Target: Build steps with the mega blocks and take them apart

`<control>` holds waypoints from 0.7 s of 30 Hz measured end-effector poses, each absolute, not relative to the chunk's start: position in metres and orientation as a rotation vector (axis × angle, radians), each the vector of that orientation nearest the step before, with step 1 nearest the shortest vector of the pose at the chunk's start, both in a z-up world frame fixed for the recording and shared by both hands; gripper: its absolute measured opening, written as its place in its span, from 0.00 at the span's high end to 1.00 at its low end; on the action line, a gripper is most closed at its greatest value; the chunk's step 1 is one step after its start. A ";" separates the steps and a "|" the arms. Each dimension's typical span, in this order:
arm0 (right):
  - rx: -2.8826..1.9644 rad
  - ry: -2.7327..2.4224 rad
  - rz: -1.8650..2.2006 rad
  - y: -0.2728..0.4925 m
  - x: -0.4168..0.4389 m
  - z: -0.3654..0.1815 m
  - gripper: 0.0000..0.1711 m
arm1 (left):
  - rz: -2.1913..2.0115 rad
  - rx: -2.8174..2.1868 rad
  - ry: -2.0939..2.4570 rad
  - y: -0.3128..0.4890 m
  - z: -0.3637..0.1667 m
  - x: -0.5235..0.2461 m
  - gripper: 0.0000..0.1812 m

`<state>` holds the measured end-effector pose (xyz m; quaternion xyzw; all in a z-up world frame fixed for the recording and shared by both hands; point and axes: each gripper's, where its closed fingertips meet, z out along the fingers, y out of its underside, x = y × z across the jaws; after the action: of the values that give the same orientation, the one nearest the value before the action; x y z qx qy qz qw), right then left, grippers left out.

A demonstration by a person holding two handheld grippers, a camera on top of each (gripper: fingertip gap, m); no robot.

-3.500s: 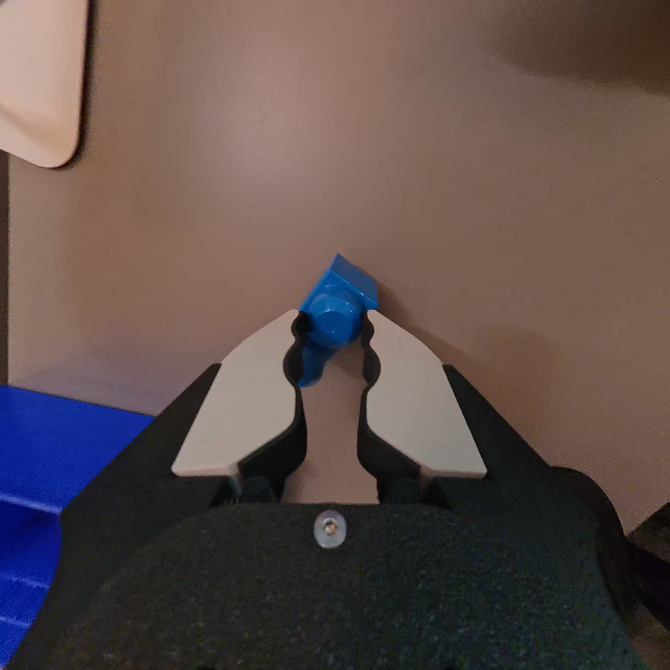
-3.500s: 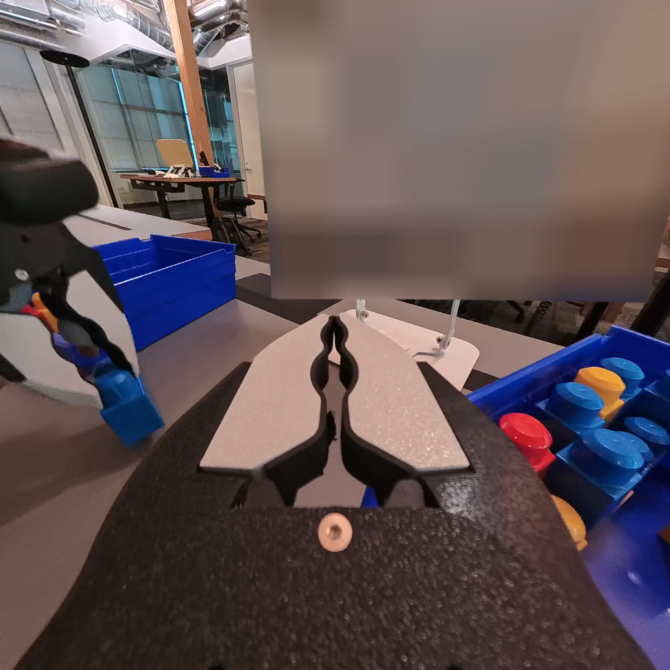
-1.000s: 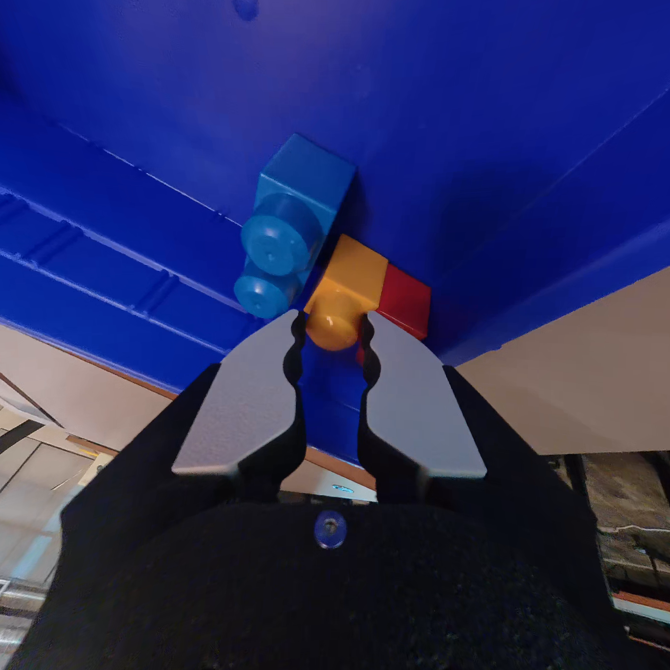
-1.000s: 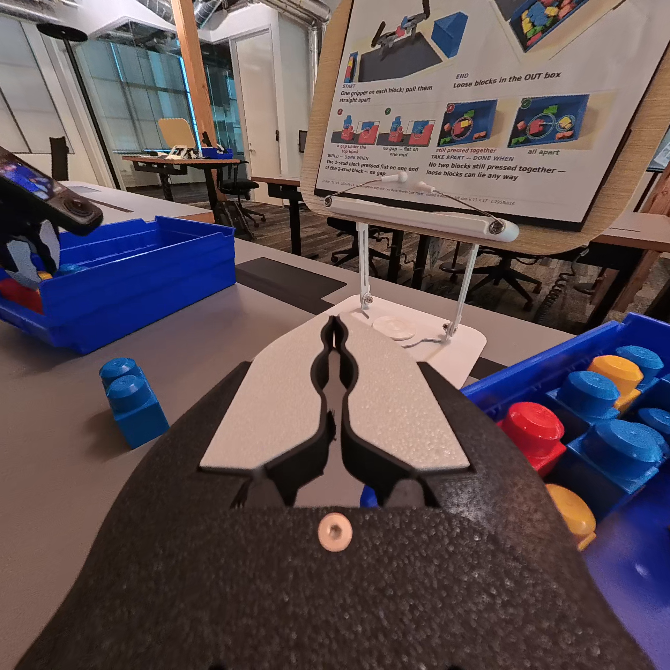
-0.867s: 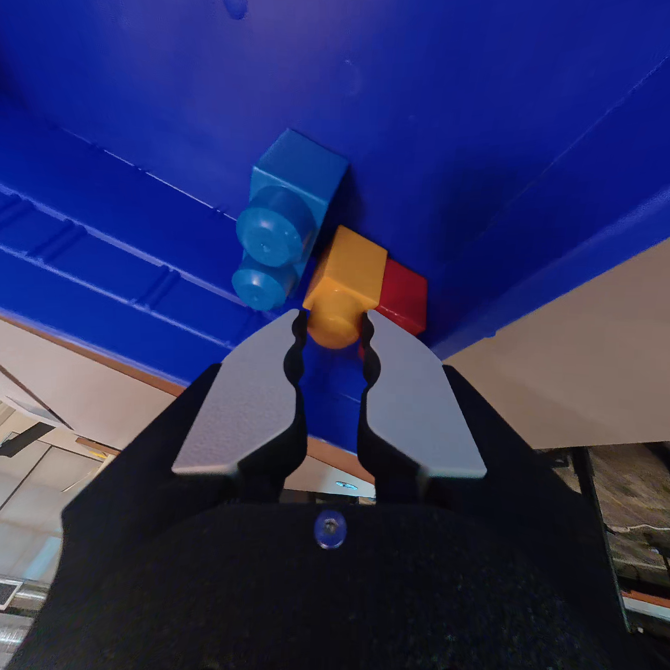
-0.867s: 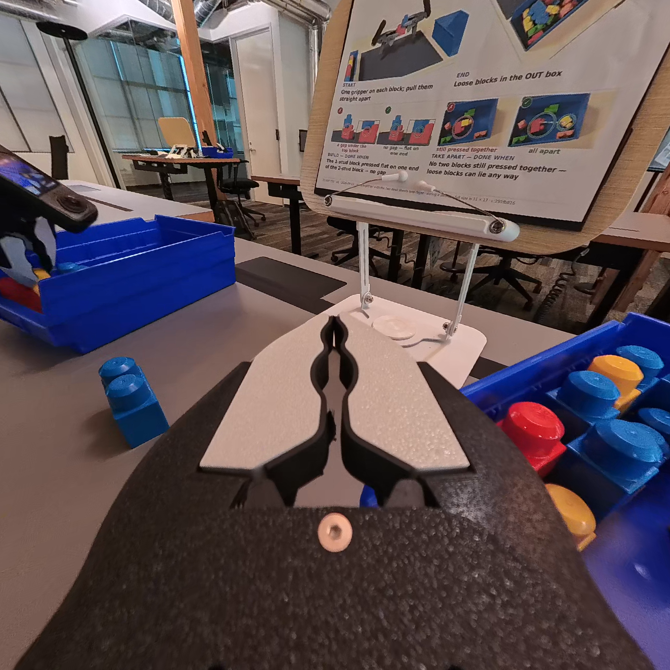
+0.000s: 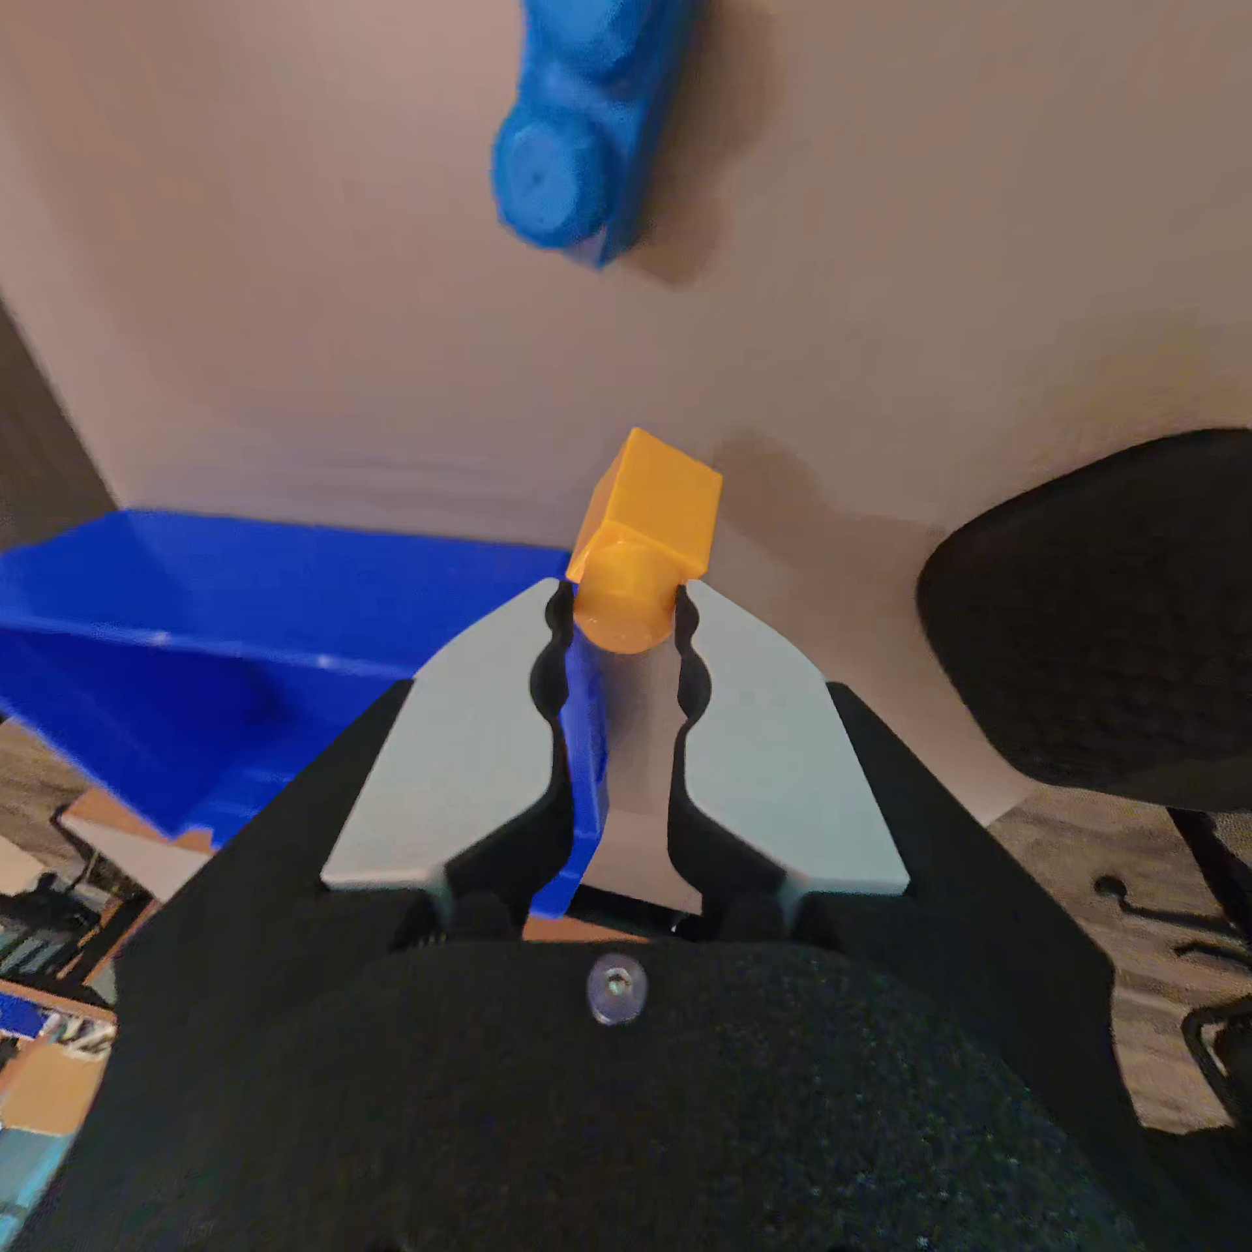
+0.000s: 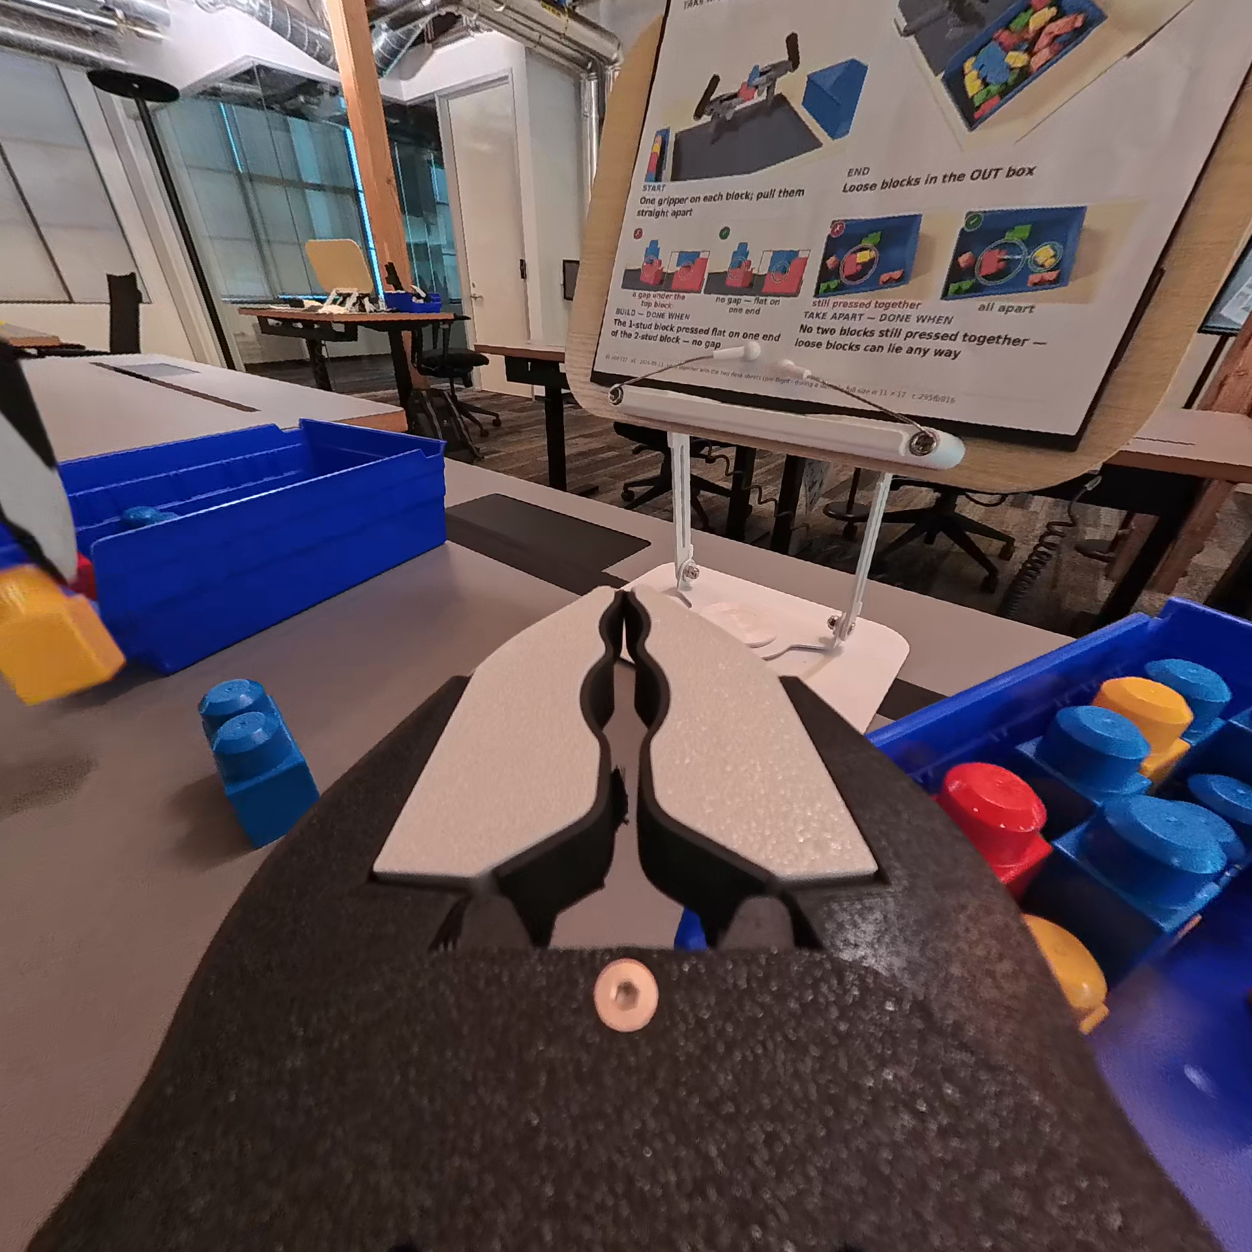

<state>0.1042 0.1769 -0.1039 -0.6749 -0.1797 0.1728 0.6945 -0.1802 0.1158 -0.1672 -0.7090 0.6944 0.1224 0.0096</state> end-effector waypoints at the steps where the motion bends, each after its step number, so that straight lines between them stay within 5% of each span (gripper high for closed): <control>1: -1.505 -0.401 0.387 0.177 0.104 -0.103 1.00 | 0.379 -2.213 2.199 0.112 -0.178 -0.174 0.84; 12: -1.501 -0.403 0.395 0.177 0.104 -0.101 1.00 | 0.390 -2.142 2.251 0.105 -0.219 -0.134 0.84; 21: -1.505 -0.411 0.396 0.177 0.102 -0.103 1.00 | 0.029 -2.102 2.051 0.103 -0.200 -0.113 0.79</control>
<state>0.1021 0.1769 -0.1026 -0.6739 -0.1839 0.1774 0.6933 -0.1132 0.1029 -0.1996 -0.7120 0.6946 0.0099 0.1021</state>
